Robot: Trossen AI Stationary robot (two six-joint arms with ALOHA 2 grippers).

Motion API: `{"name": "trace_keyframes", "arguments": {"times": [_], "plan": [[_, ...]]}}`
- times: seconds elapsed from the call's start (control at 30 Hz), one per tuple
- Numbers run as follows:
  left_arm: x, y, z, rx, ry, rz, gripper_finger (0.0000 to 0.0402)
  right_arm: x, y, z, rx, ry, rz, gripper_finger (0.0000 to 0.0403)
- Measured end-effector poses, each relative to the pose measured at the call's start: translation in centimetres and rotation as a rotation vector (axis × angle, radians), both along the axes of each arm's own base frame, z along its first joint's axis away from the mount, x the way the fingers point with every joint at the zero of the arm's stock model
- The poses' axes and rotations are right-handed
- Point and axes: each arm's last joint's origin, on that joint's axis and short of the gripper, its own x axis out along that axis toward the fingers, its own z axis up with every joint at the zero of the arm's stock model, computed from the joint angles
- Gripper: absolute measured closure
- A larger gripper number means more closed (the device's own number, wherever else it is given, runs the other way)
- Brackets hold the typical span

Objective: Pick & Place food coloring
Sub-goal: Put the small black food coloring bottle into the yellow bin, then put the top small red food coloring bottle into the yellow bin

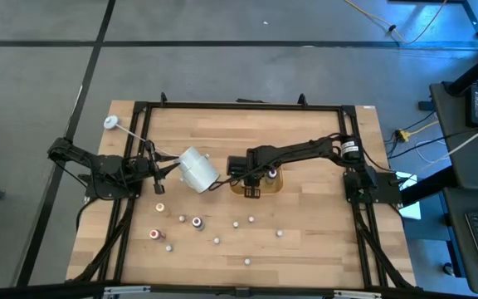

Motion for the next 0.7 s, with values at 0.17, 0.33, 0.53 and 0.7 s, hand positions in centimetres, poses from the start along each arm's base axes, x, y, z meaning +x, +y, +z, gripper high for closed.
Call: {"name": "trace_keyframes", "arguments": {"times": [0.17,0.33,0.53,0.7], "plan": [[0.0,0.0,0.0,0.000,0.000,0.000,0.0313,-0.1,0.0,0.0,0.000,0.015,-0.001,0.0232],[0.0,0.0,0.0,0.000,0.000,0.000,0.0313,-0.1,0.0,1.2,0.000,0.043,0.000,0.0195],[0.0,0.0,0.0,0.000,0.000,0.000,0.0313,0.5,0.8,6.0,0.002,0.012,-0.009,0.0180],[0.0,0.0,0.0,0.000,0.000,0.000,0.0313,0.1,4.6,9.0,0.008,-0.027,0.034,0.0183]]}}
